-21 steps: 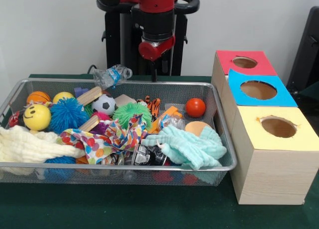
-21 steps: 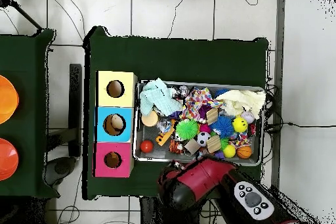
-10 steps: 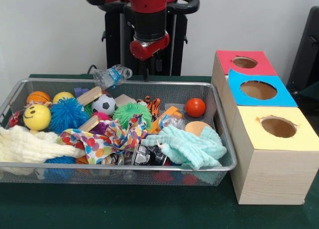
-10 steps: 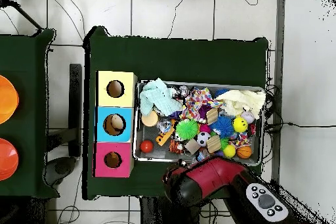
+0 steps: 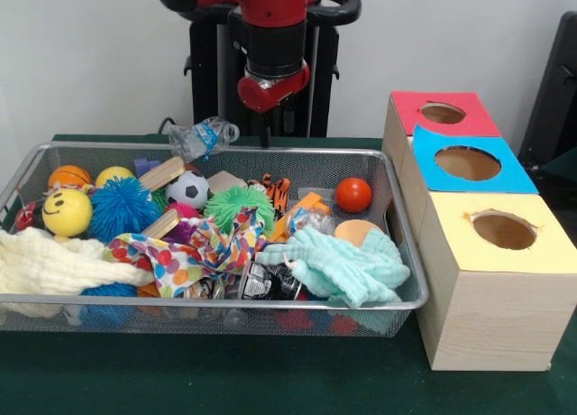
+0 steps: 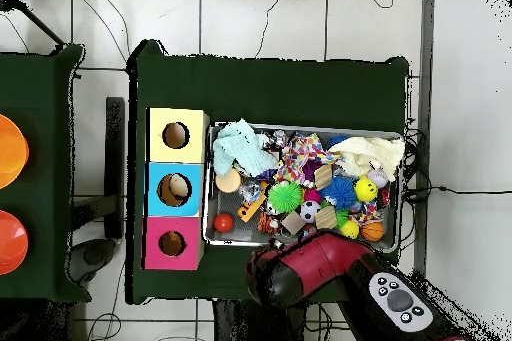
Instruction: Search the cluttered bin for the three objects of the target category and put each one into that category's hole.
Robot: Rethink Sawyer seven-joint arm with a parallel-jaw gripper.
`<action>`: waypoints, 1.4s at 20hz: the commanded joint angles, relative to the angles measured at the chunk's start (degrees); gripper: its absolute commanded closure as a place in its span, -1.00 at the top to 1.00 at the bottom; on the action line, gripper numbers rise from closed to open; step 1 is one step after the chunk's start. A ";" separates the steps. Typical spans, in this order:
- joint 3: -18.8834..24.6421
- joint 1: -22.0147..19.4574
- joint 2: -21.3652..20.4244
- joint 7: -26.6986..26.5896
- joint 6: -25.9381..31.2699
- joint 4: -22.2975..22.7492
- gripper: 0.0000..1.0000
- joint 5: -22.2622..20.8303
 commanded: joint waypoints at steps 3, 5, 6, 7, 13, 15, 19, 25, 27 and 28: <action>2.40 -0.39 -0.11 -3.11 7.42 -7.57 1.00 2.65; 2.70 -0.19 -0.07 -3.44 8.59 -8.00 1.00 3.52; 2.67 -0.05 0.25 -3.41 8.72 -8.34 1.00 3.57; 2.55 0.21 0.69 -3.14 8.63 -8.66 1.00 3.48; 3.12 0.02 0.44 -3.83 10.24 -9.11 1.00 4.64; 3.40 0.07 0.19 -4.06 10.99 -9.35 1.00 5.23; 4.17 -0.03 -0.14 -4.77 12.96 -10.02 1.00 6.91; 4.64 -0.46 -0.14 -4.93 12.44 -10.05 1.00 7.28; 4.68 -0.86 -0.39 -4.87 11.41 -9.16 1.00 6.84; 4.68 -1.12 -0.64 -4.84 10.85 -8.56 1.00 6.58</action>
